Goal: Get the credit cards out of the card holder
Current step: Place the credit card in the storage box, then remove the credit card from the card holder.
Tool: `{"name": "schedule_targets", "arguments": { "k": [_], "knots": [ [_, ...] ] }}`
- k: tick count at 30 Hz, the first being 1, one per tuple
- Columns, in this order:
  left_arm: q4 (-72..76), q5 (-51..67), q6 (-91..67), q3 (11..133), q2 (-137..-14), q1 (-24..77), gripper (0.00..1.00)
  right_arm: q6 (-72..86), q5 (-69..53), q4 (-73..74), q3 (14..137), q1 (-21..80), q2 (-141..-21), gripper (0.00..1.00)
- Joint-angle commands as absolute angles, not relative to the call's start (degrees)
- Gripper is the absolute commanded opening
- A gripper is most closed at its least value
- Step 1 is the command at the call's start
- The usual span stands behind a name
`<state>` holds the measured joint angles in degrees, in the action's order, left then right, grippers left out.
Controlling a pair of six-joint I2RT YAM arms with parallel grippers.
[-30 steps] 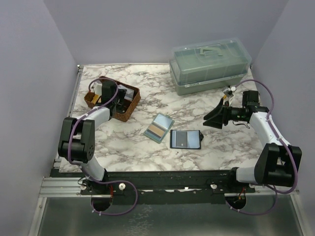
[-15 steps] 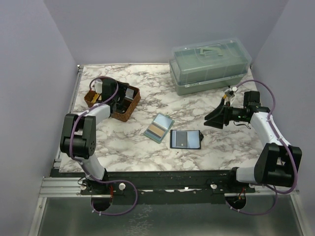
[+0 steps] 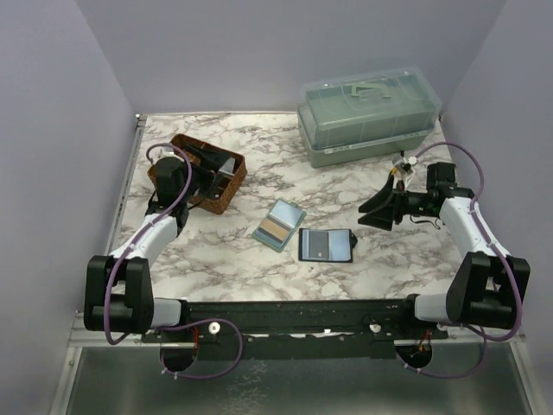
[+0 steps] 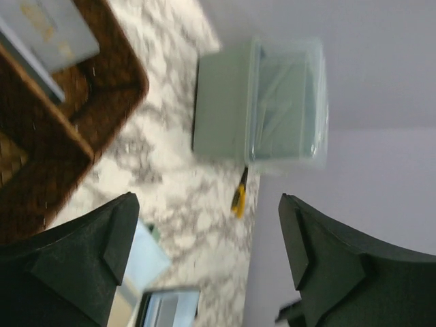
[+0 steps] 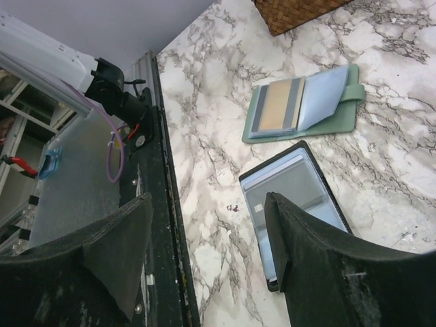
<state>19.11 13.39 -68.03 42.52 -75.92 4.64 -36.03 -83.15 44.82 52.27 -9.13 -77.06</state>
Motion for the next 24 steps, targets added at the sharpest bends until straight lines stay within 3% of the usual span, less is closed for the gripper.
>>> {"name": "schedule_targets", "arguments": {
  "k": [1,3,6,11,15,21,24],
  "knots": [
    [25.34,36.02,-67.50,37.73,-74.53,5.56,0.85,-42.01,-84.99,46.91,51.78,-9.48,-76.11,0.73],
    [23.97,37.81,-66.11,36.33,-71.23,8.47,0.82,-42.85,-85.01,46.07,50.46,-9.34,-75.86,0.76],
    [17.65,34.77,-61.72,34.50,-66.39,16.31,0.82,-43.23,-85.33,45.32,48.98,-8.64,-76.42,0.88],
    [13.23,23.70,-61.32,29.72,-62.29,31.73,0.80,-38.10,-80.24,40.36,48.46,-0.59,-79.79,0.86],
    [14.72,16.07,-62.24,27.53,-64.23,41.28,0.78,-25.52,-74.34,29.11,46.20,3.92,-82.04,0.76],
    [25.31,13.58,-61.44,28.30,-75.73,47.06,0.67,-14.74,-66.26,21.69,45.77,5.46,-86.09,0.47],
    [28.95,14.27,-59.69,30.72,-82.74,47.22,0.56,-13.72,-62.89,21.50,46.64,6.50,-88.75,0.34]
  ]
}}
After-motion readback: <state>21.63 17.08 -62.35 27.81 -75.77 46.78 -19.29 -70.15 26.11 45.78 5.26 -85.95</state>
